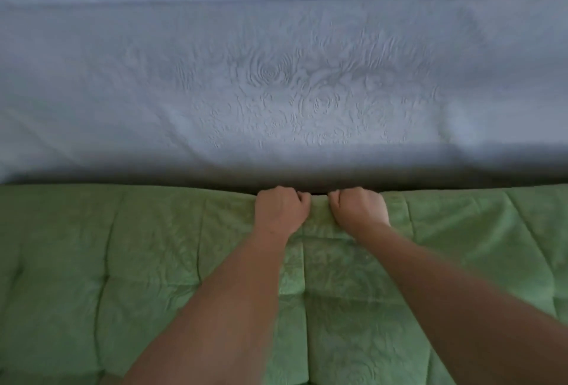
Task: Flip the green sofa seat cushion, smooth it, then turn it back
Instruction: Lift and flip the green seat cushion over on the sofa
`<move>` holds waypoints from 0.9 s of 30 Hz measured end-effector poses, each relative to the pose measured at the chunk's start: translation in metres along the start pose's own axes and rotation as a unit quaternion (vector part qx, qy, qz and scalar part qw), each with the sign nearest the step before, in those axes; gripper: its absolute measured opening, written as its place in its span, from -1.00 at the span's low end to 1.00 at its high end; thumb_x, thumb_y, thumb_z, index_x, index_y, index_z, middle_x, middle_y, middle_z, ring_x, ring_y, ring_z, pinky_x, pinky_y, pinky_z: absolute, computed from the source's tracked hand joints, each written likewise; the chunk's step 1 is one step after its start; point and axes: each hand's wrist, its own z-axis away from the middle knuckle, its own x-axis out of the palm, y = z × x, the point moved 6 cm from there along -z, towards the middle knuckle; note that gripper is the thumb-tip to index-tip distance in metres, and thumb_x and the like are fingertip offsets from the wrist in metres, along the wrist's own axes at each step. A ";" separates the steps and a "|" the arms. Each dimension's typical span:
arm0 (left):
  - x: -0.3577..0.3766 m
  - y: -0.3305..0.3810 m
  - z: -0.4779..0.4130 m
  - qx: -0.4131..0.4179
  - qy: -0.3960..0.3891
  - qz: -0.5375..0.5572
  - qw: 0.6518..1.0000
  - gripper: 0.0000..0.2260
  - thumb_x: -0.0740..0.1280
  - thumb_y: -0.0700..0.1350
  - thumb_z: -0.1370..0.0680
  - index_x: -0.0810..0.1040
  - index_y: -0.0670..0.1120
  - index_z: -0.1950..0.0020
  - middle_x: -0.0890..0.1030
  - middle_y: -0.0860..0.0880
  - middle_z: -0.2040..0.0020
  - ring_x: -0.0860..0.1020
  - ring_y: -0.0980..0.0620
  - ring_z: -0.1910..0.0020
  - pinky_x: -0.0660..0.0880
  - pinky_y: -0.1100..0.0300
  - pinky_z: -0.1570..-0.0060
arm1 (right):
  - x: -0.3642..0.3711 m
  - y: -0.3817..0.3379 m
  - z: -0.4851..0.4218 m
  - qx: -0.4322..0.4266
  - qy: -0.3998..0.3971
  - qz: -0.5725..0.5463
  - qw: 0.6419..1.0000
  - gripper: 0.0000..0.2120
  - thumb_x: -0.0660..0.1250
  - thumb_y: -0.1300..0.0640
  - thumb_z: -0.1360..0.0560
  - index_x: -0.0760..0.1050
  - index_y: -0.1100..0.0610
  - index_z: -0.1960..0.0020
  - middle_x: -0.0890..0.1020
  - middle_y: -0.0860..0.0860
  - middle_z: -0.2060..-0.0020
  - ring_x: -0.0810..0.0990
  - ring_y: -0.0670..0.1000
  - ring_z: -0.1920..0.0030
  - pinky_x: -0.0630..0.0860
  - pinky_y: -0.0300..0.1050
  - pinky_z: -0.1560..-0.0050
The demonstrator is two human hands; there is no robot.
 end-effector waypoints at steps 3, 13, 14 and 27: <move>-0.061 0.012 0.041 -0.014 -0.004 0.007 1.000 -0.55 0.10 0.03 -0.60 0.64 -0.13 0.31 0.56 -0.09 0.42 0.45 -0.09 0.43 0.33 0.17 0.35 | -0.055 -0.010 0.045 -0.006 -0.003 0.033 0.999 -0.55 0.01 0.06 -0.67 0.58 0.15 0.19 0.67 0.12 0.22 0.62 0.20 0.19 0.40 -0.09 0.29; -0.186 0.025 0.154 -0.025 -0.135 0.009 0.990 -0.68 0.16 0.10 -0.57 0.58 -0.10 0.03 0.58 -0.03 0.11 0.55 -0.06 0.09 0.49 0.09 0.13 | -0.166 -0.027 0.211 0.040 -0.027 -0.041 0.998 -0.47 0.03 -0.02 -0.66 0.36 0.07 0.46 0.40 -0.07 0.54 0.30 -0.07 0.55 0.13 -0.18 0.51; -0.188 0.024 0.157 -0.029 -0.141 0.006 0.990 -0.65 0.17 0.12 -0.57 0.55 -0.10 -0.13 0.56 -0.07 -0.06 0.52 -0.09 -0.07 0.48 0.03 -0.04 | -0.170 -0.025 0.225 0.039 -0.022 -0.049 0.998 -0.48 0.06 -0.01 -0.66 0.36 0.07 0.46 0.40 -0.07 0.54 0.30 -0.08 0.55 0.12 -0.21 0.51; -0.181 0.028 0.211 0.052 -0.240 -0.068 0.967 -0.39 -0.13 0.24 -0.65 0.59 -0.10 -0.20 0.65 -0.11 -0.08 0.59 -0.08 -0.04 0.46 0.02 -0.19 | -0.193 0.052 0.218 0.015 -0.200 0.046 0.979 -0.47 -0.02 -0.26 -0.63 0.36 -0.01 -0.46 0.43 0.01 -0.41 0.37 0.11 -0.42 0.22 0.11 -0.48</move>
